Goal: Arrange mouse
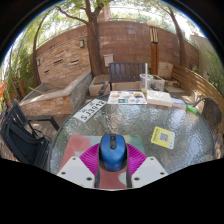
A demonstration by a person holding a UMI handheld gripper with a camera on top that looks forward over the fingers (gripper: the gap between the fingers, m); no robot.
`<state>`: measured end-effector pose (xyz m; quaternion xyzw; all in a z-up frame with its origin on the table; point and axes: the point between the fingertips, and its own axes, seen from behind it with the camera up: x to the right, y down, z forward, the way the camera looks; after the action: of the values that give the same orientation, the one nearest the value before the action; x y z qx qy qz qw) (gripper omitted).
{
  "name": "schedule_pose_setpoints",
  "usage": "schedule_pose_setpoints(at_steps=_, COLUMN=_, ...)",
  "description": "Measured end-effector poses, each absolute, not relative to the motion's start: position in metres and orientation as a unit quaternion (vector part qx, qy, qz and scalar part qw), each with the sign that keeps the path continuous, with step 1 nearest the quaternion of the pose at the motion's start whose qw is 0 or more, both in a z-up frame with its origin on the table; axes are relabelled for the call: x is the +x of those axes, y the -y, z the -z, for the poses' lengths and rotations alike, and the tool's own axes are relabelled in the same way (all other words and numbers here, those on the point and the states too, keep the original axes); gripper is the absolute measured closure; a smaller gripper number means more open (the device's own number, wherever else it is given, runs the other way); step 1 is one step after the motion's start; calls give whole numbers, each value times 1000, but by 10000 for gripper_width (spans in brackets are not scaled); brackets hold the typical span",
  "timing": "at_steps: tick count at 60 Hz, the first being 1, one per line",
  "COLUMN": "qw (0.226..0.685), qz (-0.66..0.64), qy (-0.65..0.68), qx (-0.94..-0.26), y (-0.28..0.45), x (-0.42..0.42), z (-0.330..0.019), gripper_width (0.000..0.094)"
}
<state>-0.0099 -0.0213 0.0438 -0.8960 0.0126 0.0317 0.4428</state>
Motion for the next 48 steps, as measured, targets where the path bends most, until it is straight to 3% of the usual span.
schedule_pose_setpoints(at_steps=4, qw=420, qz=-20, qy=3, qx=-907, y=24, x=-15, z=-8, gripper_width=547)
schedule_pose_setpoints(at_steps=11, qw=393, qz=-25, qy=15, qx=-919, y=33, x=-25, z=8, gripper_width=399)
schedule_pose_setpoints(at_steps=14, qw=397, qz=-14, qy=13, qx=-918, y=38, x=-25, z=0, gripper_width=270)
schedule_pose_setpoints(at_steps=17, qw=403, qz=-7, qy=19, qx=-915, y=43, x=-24, z=-21, gripper_width=73)
schedule_pose_setpoints(at_steps=20, qw=415, qz=1, qy=19, qx=-910, y=53, x=-24, z=-41, gripper_width=114)
schedule_pose_setpoints(at_steps=24, qw=421, qz=9, qy=17, qx=-907, y=68, x=-22, z=-74, gripper_width=73)
schedule_pose_setpoints(at_steps=33, qw=432, qz=28, qy=14, qx=-901, y=109, x=-26, z=-137, gripper_width=87)
schedule_pose_setpoints(at_steps=48, qw=436, qz=41, qy=5, qx=-899, y=171, x=-32, z=-182, gripper_width=87)
